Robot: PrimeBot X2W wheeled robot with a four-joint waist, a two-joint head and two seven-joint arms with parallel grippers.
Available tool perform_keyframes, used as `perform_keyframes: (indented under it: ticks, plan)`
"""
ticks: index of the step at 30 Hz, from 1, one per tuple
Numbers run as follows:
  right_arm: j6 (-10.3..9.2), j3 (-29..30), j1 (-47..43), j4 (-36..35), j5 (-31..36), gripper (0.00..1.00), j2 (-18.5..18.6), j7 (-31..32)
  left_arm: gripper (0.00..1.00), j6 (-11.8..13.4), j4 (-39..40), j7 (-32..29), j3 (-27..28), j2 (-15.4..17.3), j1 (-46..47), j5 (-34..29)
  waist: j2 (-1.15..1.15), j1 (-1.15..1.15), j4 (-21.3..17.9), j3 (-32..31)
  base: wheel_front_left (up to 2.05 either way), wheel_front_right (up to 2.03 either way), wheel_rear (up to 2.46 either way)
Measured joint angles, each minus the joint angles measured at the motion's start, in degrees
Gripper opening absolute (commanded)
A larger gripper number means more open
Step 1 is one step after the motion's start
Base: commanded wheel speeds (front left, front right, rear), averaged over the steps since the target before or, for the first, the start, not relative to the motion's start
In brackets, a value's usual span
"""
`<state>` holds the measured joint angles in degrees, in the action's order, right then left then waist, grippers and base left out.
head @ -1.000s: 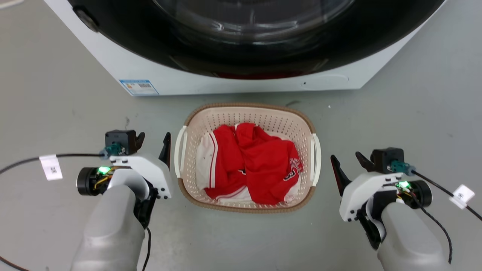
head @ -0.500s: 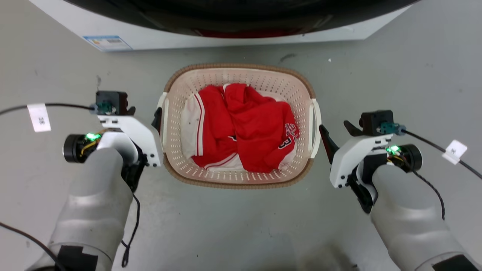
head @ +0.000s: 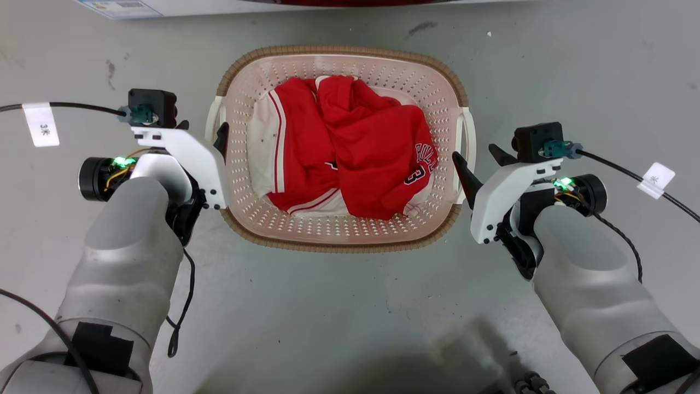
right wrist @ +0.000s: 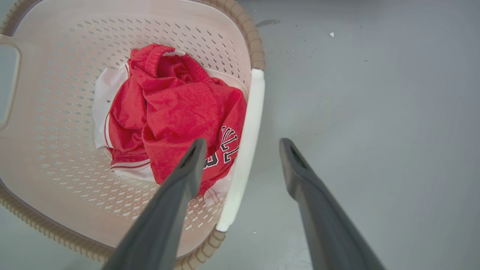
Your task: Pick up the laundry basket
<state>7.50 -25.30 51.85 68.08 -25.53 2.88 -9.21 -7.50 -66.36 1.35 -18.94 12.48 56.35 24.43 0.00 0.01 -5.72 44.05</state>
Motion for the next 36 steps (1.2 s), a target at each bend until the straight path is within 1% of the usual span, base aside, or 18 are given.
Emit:
perform_keyframes:
  ticks: [15, 16, 17, 18, 19, 20, 26, 30, 33, 36]
  plan:
    - [0.00, -7.4, 2.4, 1.2, -6.9, 1.00, 0.0, 3.6, 1.00, 0.0, -2.7, -2.2, -5.4, 0.3, 2.5, 4.5, 0.00, 0.00, -0.3, 3.5, 0.00, 0.00, 0.00]
    - [0.00, -7.9, 2.5, 1.2, -7.5, 0.84, 0.0, 3.8, 1.00, 0.0, -2.8, -2.4, -5.7, 0.3, 2.6, 5.0, 0.00, 0.00, -0.3, 3.6, 0.00, 0.00, 0.00]
    - [0.00, -8.3, 2.5, 1.1, -7.9, 0.36, 0.0, 4.2, 0.77, 0.0, -2.8, -2.5, -6.0, 0.3, 2.6, 5.4, 0.00, 0.00, -0.4, 3.7, 0.00, 0.00, 0.00]
    - [0.00, -8.9, 2.5, 1.0, -8.4, 0.19, 0.0, 4.5, 0.22, 0.0, -2.8, -2.7, -6.3, 0.2, 2.6, 5.8, 0.00, 0.00, -0.3, 3.8, 0.00, 0.00, 0.00]
    - [0.00, -9.3, 2.5, 0.9, -9.0, 0.00, 0.0, 4.6, 0.05, 0.0, -2.7, -2.9, -6.7, 0.0, 2.6, 6.3, 0.00, 0.00, -0.3, 3.8, 0.00, 0.00, 0.00]
    - [-0.01, -9.7, 2.6, 0.8, -9.5, 0.00, 0.0, 4.5, 0.00, 0.0, -2.5, -3.2, -7.1, -0.1, 2.6, 6.8, 0.00, -0.01, -0.3, 3.9, 0.00, 0.00, 0.00]
    - [-0.10, -11.9, 3.1, 1.3, -11.4, 0.00, 0.2, 4.2, 0.00, 0.0, -1.9, -4.0, -9.2, 0.2, 2.5, 9.4, 0.00, 0.00, -0.1, 3.5, 0.00, 0.00, 0.00]
    - [-0.10, -13.5, 3.2, 2.1, -12.6, 0.00, 0.3, 4.4, 0.00, 0.0, -1.8, -5.2, -11.2, 0.3, 1.8, 11.4, 0.00, 0.00, 0.0, 2.2, 0.00, 0.00, 0.00]
    - [-0.11, -14.5, 3.2, 2.7, -13.4, 0.00, 0.4, 6.1, 0.00, 0.1, -1.8, -6.9, -12.3, 0.1, 1.3, 13.3, 0.00, -0.01, 0.2, 0.9, 0.00, 0.00, 0.00]
    - [-0.19, -15.9, 3.0, 3.0, -14.7, 0.00, 0.6, 10.5, 0.00, 0.2, -2.0, -9.3, -13.4, -0.4, 0.5, 14.8, 0.00, -0.01, 0.5, -0.9, 0.00, 0.00, 0.00]
